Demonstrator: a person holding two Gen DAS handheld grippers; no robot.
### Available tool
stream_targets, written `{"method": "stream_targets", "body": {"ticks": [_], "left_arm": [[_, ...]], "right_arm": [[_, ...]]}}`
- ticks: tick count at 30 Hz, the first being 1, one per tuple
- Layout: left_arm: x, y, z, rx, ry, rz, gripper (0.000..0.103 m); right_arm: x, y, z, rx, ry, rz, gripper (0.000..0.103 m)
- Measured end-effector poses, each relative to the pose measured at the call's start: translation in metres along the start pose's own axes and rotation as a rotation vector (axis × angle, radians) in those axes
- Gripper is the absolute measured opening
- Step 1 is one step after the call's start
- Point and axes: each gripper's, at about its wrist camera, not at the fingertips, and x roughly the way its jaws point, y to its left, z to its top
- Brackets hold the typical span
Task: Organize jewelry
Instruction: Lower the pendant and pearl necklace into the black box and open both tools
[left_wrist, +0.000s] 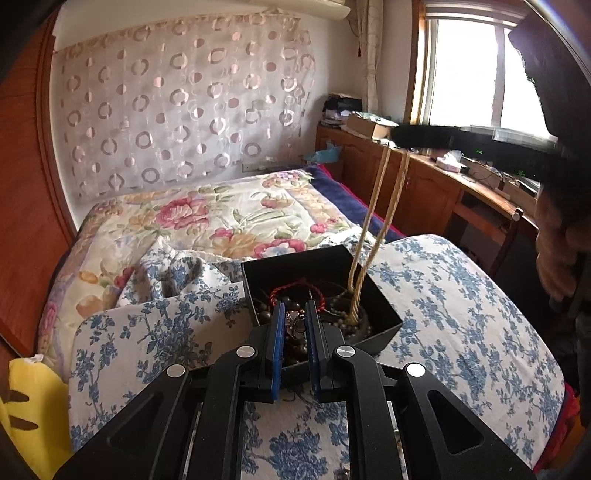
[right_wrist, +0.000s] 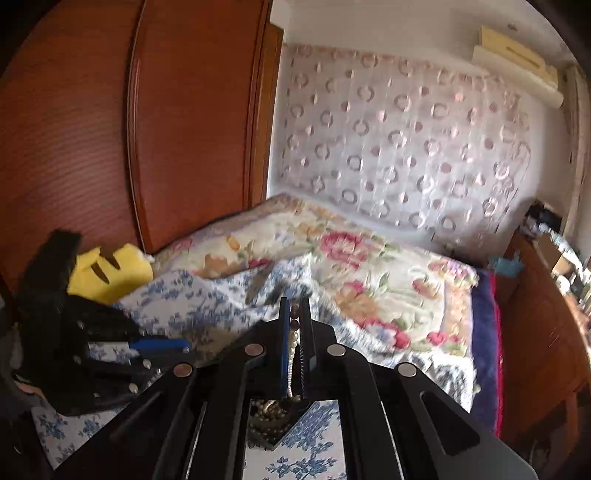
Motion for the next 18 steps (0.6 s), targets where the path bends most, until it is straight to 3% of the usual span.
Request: {"method": "stream_targets", "body": {"ticks": [9, 18], "left_arm": [[0.017, 0.003, 0.006, 0.004, 0.018, 0.003, 0.01], [0.03, 0.002, 0.016, 0.019, 0.028, 0.004, 0.01]], "right_arm": [[0.051, 0.003, -0.036, 0.032, 0.111, 0.055, 0.006], [0.062, 0.002, -0.051, 0.062, 0.131, 0.061, 0.007]]}}
